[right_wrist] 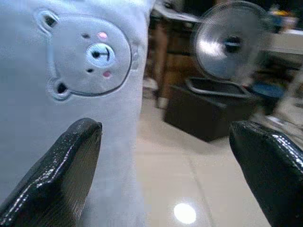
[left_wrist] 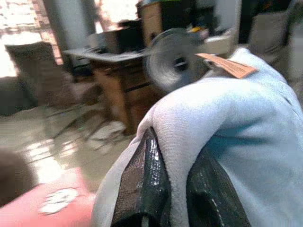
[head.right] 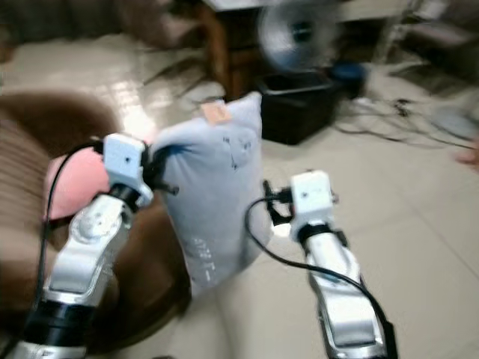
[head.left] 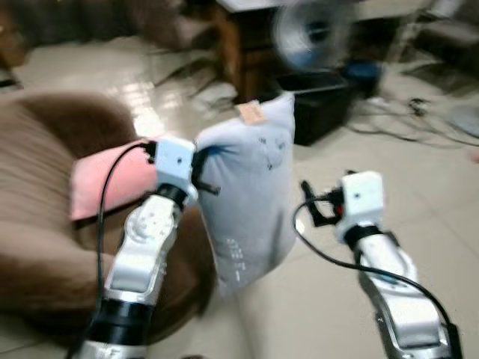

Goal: Move the pillow to the sofa from floor

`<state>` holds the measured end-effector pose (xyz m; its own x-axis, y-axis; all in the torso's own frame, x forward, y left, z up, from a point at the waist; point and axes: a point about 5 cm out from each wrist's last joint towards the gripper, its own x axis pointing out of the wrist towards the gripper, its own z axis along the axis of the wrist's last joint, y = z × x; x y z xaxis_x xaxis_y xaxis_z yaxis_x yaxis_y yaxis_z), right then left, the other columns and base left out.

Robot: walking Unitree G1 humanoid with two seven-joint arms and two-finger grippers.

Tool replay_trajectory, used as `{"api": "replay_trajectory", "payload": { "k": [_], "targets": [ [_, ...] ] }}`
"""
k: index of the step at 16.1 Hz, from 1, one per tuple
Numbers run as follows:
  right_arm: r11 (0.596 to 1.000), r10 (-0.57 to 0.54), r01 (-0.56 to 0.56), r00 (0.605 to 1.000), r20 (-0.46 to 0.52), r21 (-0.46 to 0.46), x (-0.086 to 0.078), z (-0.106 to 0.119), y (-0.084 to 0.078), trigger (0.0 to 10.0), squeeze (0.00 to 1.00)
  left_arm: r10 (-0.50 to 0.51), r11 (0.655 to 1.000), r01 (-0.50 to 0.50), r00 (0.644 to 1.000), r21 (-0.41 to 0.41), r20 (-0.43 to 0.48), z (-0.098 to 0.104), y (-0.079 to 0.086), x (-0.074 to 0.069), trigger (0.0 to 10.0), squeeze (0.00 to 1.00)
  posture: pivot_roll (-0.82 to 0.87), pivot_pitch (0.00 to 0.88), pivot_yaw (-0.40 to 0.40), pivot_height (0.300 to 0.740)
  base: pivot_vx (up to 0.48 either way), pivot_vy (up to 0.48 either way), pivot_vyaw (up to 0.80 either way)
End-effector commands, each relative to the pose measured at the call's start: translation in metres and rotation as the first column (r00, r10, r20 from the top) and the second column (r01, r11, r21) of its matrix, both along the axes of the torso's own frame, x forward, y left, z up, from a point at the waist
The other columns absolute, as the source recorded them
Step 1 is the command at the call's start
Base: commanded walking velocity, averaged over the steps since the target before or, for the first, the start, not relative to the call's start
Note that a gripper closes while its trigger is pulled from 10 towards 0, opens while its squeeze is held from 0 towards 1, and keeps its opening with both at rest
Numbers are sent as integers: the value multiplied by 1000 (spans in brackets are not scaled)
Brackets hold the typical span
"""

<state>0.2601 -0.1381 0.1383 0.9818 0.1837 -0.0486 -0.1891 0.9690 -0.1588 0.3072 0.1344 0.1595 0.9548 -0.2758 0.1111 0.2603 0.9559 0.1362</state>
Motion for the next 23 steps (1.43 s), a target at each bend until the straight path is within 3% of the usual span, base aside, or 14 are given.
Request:
{"api": "replay_trajectory", "payload": {
  "k": [1,11,13,14,16,19,21,23],
  "targets": [
    [999,-38,38,999,-27,-18,-2,-5,-10,10000,0,-15,1000,15,997,-7,70,15,-7,3,10000,0,-63,0,43,740,341,0,800],
    [999,-41,40,998,-40,-29,-2,-10,-12,10000,0,-17,1000,17,997,-1,70,15,-7,5,10000,0,-61,0,44,740,339,0,720],
    [998,-58,58,997,-55,-7,-3,-12,-14,10000,0,-68,998,68,998,-2,11,6,-13,6,10000,0,-62,0,45,740,139,0,0],
    [998,-55,54,997,-59,-9,-3,-13,-14,10000,0,-114,993,114,993,27,6,3,-19,6,10000,0,-64,0,46,740,0,0,0],
    [999,-38,37,997,-67,-19,-5,-14,-13,10000,0,-151,989,151,989,10,8,4,-26,11,10000,0,-66,0,47,740,0,0,0],
    [998,48,-51,995,-84,-41,-11,-16,-9,10000,0,-213,977,212,976,-22,-50,-2,-44,20,10000,0,-79,0,59,740,0,0,0],
    [984,165,-171,981,-102,-53,-18,-14,-4,10000,0,-199,980,197,974,-33,-103,-4,-56,34,10000,0,-87,0,65,740,0,0,0],
    [973,215,-223,969,-121,-54,-23,-16,-2,10000,0,-168,986,165,979,-33,-118,-5,-58,43,10000,0,-91,1,66,740,0,0,0]
  ]
}}
